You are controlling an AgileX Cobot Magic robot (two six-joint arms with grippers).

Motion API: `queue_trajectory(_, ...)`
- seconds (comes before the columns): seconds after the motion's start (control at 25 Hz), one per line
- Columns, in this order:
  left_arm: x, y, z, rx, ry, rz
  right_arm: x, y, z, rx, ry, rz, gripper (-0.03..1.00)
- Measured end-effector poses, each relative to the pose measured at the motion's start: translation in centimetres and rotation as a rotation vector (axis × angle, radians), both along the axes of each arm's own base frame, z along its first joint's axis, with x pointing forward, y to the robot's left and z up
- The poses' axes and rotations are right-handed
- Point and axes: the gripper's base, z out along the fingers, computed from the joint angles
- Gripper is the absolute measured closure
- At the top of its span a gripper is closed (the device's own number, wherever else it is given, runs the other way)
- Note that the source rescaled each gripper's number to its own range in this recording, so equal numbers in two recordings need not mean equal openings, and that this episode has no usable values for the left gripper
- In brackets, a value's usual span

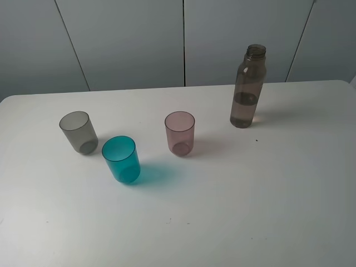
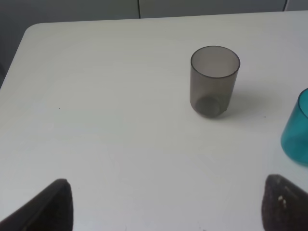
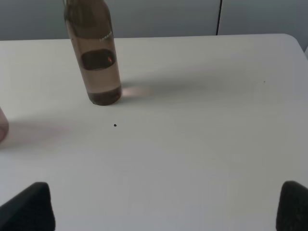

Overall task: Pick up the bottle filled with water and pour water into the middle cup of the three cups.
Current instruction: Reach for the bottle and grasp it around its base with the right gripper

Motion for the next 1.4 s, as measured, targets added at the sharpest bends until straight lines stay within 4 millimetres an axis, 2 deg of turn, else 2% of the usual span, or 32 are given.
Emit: queue_trajectory(1.4,0.00,0.00,0.00,0.000,0.000,0.000,0.00,0.00,0.00,0.000,0.000,0.000,-0.03)
